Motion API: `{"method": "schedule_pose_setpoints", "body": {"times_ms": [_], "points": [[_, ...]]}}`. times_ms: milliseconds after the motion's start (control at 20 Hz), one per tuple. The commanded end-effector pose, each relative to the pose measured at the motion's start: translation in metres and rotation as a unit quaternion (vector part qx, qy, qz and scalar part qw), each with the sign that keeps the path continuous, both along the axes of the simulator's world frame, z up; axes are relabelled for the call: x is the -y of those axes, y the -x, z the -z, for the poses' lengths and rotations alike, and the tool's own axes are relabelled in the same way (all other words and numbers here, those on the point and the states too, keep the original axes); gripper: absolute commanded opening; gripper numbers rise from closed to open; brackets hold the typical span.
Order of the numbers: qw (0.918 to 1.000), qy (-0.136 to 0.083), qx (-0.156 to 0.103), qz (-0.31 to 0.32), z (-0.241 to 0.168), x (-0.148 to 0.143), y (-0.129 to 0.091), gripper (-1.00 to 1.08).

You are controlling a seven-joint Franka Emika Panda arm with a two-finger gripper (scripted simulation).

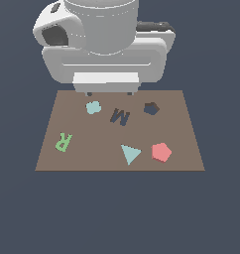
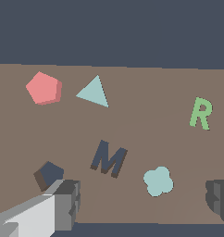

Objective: Insert a designated object into the corresponding slot on a board.

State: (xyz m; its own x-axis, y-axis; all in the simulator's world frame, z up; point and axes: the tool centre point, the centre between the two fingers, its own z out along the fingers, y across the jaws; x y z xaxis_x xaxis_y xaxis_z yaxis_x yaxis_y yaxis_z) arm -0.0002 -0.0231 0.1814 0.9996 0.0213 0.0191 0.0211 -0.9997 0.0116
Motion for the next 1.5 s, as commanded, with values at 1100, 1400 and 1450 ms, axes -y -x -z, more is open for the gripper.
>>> {"method": "schedule_pose_setpoints", "body": {"times_ms": [1100,1400,1450], "points": [[0.9884,-0.003,-0.006,-0.152,0.076,-0.073,-0.067,1.0],[0.9772,-0.003,-0.008,-0.212,0.106,-0.107,-0.087,1.0],[0.9755,-0.003,-0.009,-0.22,0.11,-0.112,-0.089,1.0]]}}
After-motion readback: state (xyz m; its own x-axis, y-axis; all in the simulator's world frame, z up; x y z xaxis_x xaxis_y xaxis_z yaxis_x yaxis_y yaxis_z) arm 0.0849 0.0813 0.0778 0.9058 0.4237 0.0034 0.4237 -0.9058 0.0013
